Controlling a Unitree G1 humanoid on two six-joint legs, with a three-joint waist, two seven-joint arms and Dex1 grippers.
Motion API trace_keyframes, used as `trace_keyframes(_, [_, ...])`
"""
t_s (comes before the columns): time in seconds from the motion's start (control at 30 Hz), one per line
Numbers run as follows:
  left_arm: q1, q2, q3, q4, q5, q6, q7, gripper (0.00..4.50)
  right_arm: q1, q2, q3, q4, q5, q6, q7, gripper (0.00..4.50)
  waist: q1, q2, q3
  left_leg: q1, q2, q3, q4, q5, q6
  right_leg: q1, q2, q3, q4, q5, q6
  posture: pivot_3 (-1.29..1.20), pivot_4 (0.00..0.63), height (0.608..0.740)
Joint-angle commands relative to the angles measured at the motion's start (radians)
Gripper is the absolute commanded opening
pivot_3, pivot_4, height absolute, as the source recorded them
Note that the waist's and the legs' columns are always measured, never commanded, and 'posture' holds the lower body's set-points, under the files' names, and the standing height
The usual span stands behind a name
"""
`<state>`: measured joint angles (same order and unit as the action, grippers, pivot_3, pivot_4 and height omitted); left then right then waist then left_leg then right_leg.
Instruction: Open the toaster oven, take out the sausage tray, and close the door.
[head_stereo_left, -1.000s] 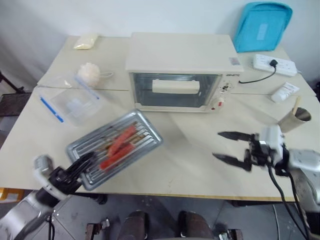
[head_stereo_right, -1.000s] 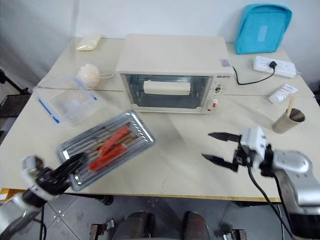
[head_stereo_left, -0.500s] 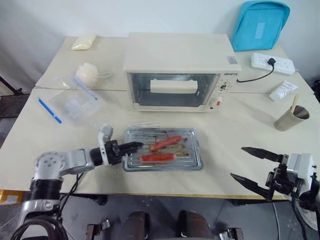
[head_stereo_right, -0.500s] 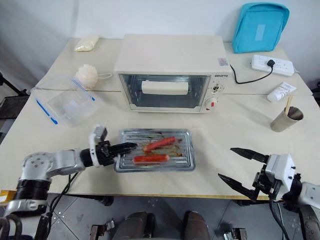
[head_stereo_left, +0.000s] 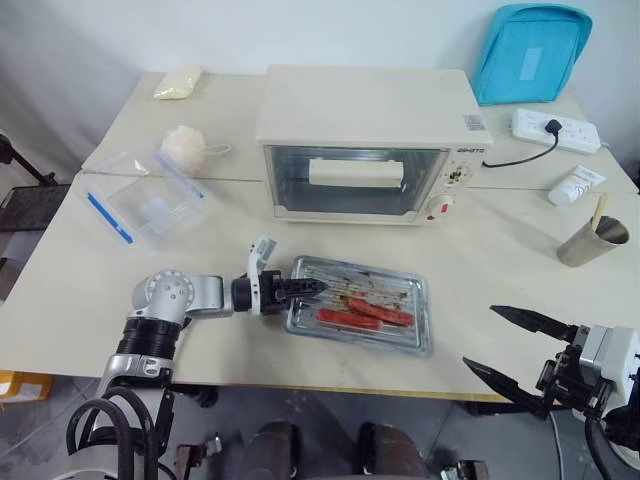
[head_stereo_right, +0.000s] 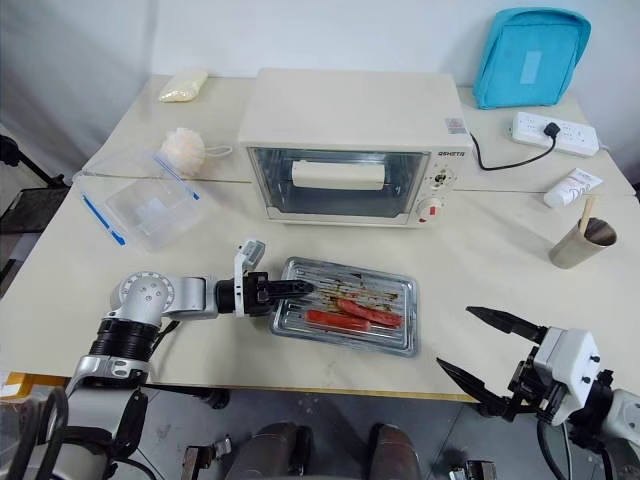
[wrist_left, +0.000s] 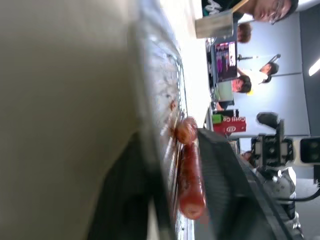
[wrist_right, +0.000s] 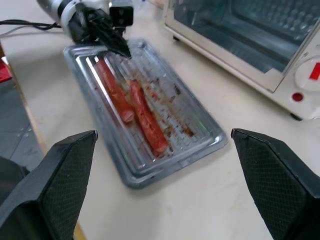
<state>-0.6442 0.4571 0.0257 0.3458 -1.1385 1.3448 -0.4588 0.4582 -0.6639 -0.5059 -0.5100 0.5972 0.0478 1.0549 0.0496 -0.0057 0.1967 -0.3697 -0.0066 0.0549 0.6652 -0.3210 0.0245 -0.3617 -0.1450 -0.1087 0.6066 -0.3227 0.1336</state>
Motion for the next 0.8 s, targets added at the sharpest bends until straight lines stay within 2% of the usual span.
trace_keyframes(0.03, [0.069,0.079,0.073,-0.137,0.008,0.034,-0.028,2.88,-0.033,-0.018,0.006,0.016,0.003,-0.007,0.009,4.5,-0.016,0.0,0.0,0.0,0.001,0.0,0.0,0.0,0.0,0.0,0.0,0.001,0.0,0.0,0.0,0.0,0.15,0.74])
trace_keyframes(0.1, [0.119,0.14,0.084,-0.208,0.026,0.022,-0.071,3.51,-0.057,-0.027,0.014,0.034,0.004,-0.005,0.02,4.5,-0.026,0.0,0.0,0.0,0.001,0.0,-0.001,0.0,0.0,-0.001,0.001,0.001,0.001,0.0,0.0,0.0,0.15,0.74])
trace_keyframes(0.2, [0.239,0.272,0.097,-0.324,0.118,-0.127,-0.208,4.42,-0.098,-0.049,0.029,0.069,0.016,0.003,0.047,4.5,-0.035,0.0,0.0,0.001,0.002,0.001,-0.001,0.0,-0.001,-0.001,0.001,0.001,0.0,0.0,-0.001,0.0,0.15,0.74])
trace_keyframes(0.3, [0.406,0.382,0.125,-0.395,0.317,-0.534,-0.467,4.47,-0.134,-0.074,0.034,0.103,0.031,0.01,0.083,4.5,-0.038,0.002,0.001,0.001,0.002,0.001,-0.002,-0.001,-0.001,-0.001,0.001,0.002,0.0,-0.001,-0.002,0.0,0.15,0.74])
trace_keyframes(0.33, [0.448,0.41,0.16,-0.386,0.342,-0.602,-0.517,4.47,-0.143,-0.087,0.032,0.114,0.04,0.019,0.101,4.5,-0.036,0.002,0.001,0.001,0.002,0.003,-0.002,-0.001,-0.002,-0.003,0.001,0.002,-0.002,-0.001,-0.002,0.0,0.15,0.74])
trace_keyframes(0.47, [0.537,0.432,0.255,-0.358,0.477,-0.964,-0.669,4.47,-0.159,-0.135,0.031,0.137,0.079,0.055,0.177,4.5,-0.017,0.002,0.001,-0.003,0.002,0.004,-0.003,-0.002,-0.002,-0.007,-0.004,0.003,-0.004,-0.002,-0.003,0.0,0.15,0.74])
trace_keyframes(0.57, [0.584,0.454,0.295,-0.353,0.545,-1.112,-0.741,4.47,-0.184,-0.158,0.039,0.13,0.103,0.083,0.208,4.5,-0.015,0.002,0.001,-0.003,0.002,0.003,-0.002,-0.004,0.0,-0.007,-0.007,0.005,-0.005,-0.001,-0.003,0.0,0.15,0.74])
trace_keyframes(0.67, [0.609,0.435,0.323,-0.348,0.625,-1.297,-0.752,4.47,-0.222,-0.162,0.053,0.134,0.102,0.092,0.21,4.5,-0.022,0.002,0.001,-0.003,0.003,0.004,-0.002,-0.005,0.0,-0.007,-0.007,0.004,-0.005,-0.001,-0.003,0.0,0.15,0.74])
trace_keyframes(0.8, [0.603,0.401,0.332,-0.346,0.604,-1.325,-0.75,4.47,-0.253,-0.144,0.079,0.149,0.084,0.076,0.211,4.5,-0.025,0.002,0.001,-0.003,0.003,0.006,-0.003,-0.005,0.001,-0.008,-0.004,0.001,-0.001,-0.001,-0.003,0.0,0.15,0.74])
